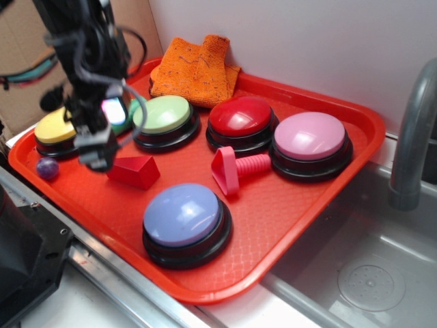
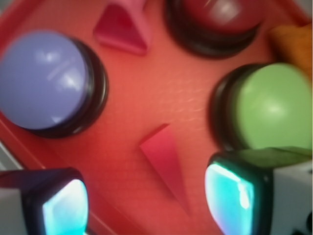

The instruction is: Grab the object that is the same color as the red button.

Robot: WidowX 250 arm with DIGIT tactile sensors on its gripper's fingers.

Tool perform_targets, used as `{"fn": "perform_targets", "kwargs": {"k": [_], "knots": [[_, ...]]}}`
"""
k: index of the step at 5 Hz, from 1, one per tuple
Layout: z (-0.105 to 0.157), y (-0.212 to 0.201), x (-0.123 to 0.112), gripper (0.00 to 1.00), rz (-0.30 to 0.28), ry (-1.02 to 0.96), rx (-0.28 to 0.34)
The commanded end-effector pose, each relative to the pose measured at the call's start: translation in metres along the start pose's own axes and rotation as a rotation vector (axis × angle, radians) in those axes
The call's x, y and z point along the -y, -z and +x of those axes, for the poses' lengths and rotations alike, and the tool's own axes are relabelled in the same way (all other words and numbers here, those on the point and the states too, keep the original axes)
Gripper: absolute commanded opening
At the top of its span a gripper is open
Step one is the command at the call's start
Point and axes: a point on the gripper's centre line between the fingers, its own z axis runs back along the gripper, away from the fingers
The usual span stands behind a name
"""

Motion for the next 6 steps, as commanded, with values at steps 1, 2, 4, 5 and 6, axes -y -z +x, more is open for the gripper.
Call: {"fn": "perform_targets", "kwargs": {"k": [1,2,4,5,6], "knots": [[-0.002,0.031,-0.006,1.00,0.025,-0.001,-0.038],[-0.005,0.038,-0.009,1.00,0.028,-0.015,-0.044],[-0.006,0.048,-0.010,0.00,0.042,-0.044,-0.060],[-0.004,0.049,-0.010,0.00,0.045,-0.048,-0.053],[-0.003,0.046,-0.010,0.00,0.047,-0.053,-0.041]]}}
